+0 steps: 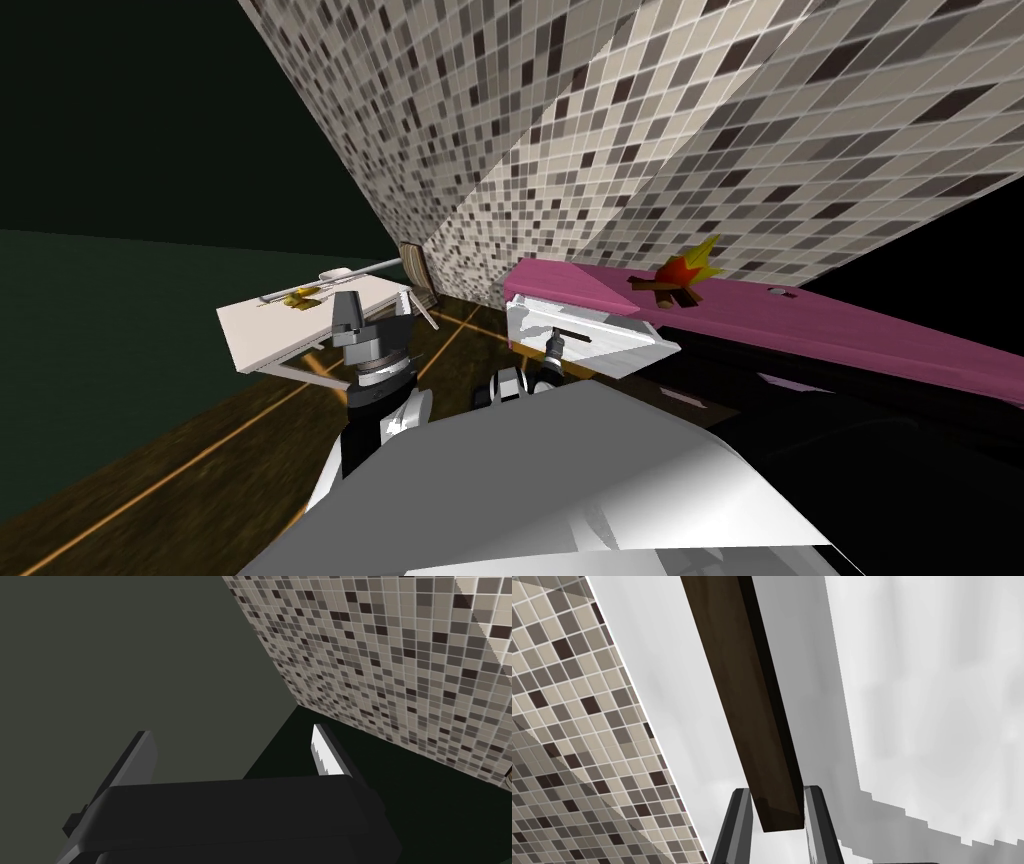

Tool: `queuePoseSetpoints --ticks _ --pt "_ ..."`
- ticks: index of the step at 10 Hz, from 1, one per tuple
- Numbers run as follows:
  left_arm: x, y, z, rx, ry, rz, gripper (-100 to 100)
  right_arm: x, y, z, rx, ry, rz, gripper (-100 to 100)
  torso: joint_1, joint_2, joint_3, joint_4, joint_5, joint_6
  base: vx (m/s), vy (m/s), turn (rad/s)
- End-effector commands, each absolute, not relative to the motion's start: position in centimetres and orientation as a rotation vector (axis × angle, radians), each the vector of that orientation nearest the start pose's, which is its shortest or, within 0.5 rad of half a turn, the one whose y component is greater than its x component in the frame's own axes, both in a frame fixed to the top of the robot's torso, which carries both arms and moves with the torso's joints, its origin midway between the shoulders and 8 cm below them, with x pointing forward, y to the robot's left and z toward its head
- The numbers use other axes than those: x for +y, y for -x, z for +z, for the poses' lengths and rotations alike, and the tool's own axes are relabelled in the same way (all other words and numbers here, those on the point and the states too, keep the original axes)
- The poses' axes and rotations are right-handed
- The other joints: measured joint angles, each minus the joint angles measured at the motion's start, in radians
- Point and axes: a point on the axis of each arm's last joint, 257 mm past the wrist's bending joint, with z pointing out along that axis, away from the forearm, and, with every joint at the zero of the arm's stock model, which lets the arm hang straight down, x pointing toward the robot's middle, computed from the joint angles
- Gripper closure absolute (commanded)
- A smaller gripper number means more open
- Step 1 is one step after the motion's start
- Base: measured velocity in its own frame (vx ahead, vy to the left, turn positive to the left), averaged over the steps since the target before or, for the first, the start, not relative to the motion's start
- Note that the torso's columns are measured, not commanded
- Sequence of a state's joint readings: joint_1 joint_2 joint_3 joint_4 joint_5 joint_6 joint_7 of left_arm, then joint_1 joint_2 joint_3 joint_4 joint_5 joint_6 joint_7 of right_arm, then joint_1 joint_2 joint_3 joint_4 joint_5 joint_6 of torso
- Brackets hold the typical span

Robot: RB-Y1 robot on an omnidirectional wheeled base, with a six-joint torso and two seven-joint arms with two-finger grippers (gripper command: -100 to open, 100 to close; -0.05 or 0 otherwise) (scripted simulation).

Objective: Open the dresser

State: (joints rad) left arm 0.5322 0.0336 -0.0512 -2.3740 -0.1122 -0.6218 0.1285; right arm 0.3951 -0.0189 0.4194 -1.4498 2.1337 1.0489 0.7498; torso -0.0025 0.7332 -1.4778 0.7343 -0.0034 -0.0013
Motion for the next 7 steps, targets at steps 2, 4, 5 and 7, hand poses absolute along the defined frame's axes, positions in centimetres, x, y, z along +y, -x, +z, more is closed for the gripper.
queuePoseSetpoints --ticks 2,4,5,7 --pt "23.8 -30.3 7.3 0.557 0.462 -1.441 0 -29.2 -35.4 -31.1 1.581 0.631 -1.586 100 -0.002 0.000 -0.001 0.001 0.001 0.000 -0.121 0.005 0.202" --pt "23.8 -30.3 7.3 0.557 0.462 -1.441 0 -30.4 -36.7 -31.2 1.605 0.603 -1.618 100 0.003 0.002 0.002 -0.001 -0.001 -0.002 -0.208 0.032 0.212" --pt "23.8 -30.3 7.3 0.557 0.462 -1.441 0 -30.4 -36.7 -31.2 1.605 0.603 -1.618 100 0.002 0.002 0.002 -0.001 -0.001 -0.001 -0.163 0.019 0.115" --pt "23.8 -30.3 7.3 0.557 0.462 -1.441 0 -31.6 -38.0 -31.4 1.633 0.575 -1.649 100 -0.002 -0.002 -0.002 -0.001 0.000 0.001 -0.144 0.018 0.184"
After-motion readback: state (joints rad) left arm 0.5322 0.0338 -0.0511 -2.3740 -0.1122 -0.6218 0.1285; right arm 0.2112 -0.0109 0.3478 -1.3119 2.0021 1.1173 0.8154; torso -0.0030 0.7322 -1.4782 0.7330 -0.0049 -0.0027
